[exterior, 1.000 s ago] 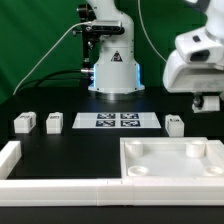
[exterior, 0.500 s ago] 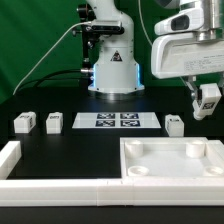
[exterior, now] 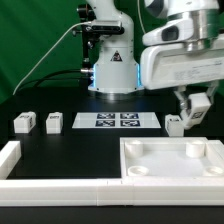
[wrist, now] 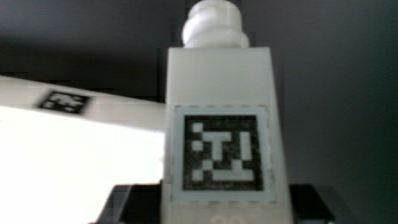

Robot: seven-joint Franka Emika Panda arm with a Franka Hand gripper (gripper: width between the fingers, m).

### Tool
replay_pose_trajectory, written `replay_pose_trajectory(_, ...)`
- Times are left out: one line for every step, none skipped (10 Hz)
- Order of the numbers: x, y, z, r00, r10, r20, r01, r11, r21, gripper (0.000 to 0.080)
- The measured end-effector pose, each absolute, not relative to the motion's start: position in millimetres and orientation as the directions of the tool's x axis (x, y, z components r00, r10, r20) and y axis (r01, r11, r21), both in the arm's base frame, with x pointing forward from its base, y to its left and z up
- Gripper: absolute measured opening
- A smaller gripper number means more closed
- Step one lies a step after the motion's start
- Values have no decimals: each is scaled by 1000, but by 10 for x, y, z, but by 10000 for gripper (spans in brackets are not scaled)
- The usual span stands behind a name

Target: Assemble one leg

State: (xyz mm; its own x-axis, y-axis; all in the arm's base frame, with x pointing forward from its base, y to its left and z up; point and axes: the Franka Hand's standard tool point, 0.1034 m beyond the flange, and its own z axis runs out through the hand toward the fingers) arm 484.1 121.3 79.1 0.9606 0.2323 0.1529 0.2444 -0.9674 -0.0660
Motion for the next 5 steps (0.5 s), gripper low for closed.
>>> replay_pose_trajectory(4948,1158,795,956,245,162,258,-964,-64,294)
replay_pose_trajectory(5074,1192,850,952,249,177,264,-963,-63,294)
replay_pose_trajectory(5167,1254,934,955,252,157,265,-962,-67,294)
replay_pose_trajectory(5300,1324,1037,953,255,166,269,-961,-70,294)
replay_pose_trajectory(5327,1299,1020,938,252,238,273,-960,-60,294)
